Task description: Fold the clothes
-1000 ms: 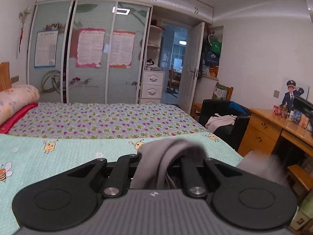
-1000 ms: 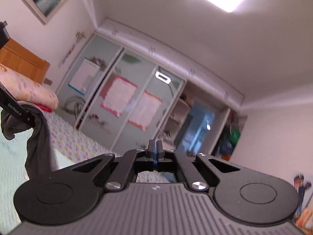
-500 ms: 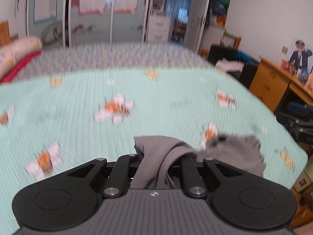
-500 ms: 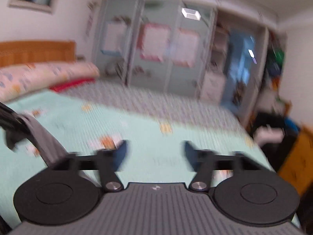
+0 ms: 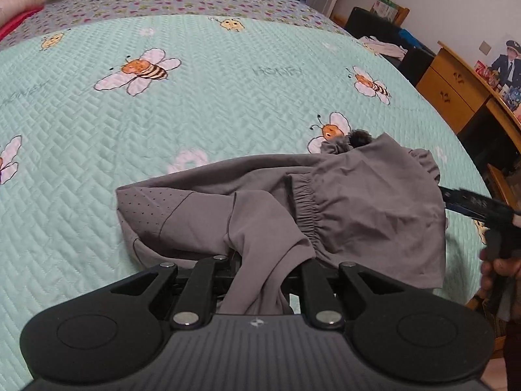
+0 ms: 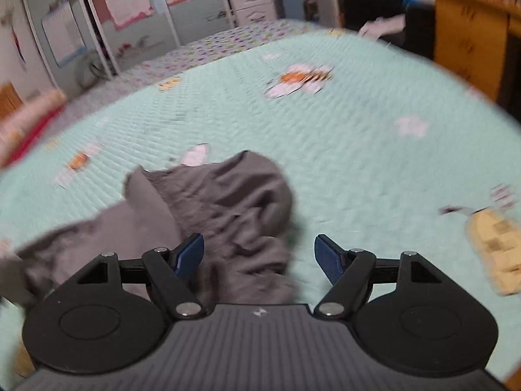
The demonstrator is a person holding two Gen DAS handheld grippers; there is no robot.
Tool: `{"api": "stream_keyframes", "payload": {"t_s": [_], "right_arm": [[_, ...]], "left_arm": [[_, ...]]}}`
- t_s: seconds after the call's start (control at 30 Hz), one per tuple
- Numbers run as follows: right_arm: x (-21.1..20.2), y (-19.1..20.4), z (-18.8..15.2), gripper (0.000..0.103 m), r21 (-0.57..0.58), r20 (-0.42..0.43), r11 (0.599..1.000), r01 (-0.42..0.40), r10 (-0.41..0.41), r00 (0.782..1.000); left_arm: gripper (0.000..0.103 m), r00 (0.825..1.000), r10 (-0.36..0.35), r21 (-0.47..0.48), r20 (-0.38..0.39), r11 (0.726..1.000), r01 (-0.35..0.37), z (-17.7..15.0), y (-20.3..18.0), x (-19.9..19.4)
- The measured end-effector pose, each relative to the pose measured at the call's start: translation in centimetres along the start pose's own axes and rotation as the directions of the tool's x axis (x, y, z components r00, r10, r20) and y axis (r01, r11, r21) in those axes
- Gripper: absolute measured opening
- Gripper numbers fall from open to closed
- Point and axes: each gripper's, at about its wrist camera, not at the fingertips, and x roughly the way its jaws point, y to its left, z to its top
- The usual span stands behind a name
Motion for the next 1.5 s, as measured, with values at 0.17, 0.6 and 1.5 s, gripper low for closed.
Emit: {"api": "stream_keyframes", "payload": {"t_s": [0.17, 0.6, 1.5], "right_arm": [[2.7, 2.6, -0.5, 0.023, -0.003, -0.059, 1.0, -0.016, 0.016, 0.998], [-12.2, 26.1, 8.6, 0.0, -0.403, 0.321, 0.888, -0.222, 0.364, 0.874], [-1.0, 31.9, -12.7, 0.078, -0.814, -0.06, 0.561, -0.151, 0.177, 0.982]], "left_arm": [[0.014, 0.999, 0.019, 0.01, 0.041, 1.0, -0.02, 1.0, 0.4, -1.7], [0.014, 0.904, 0.182, -0.076, 0.386, 0.983, -0.165, 9.0, 9.1, -19.2], [0.015, 0.993, 0.07, -0.098, 0.09, 0.993, -0.061, -2.1, 15.1, -10.0]]}}
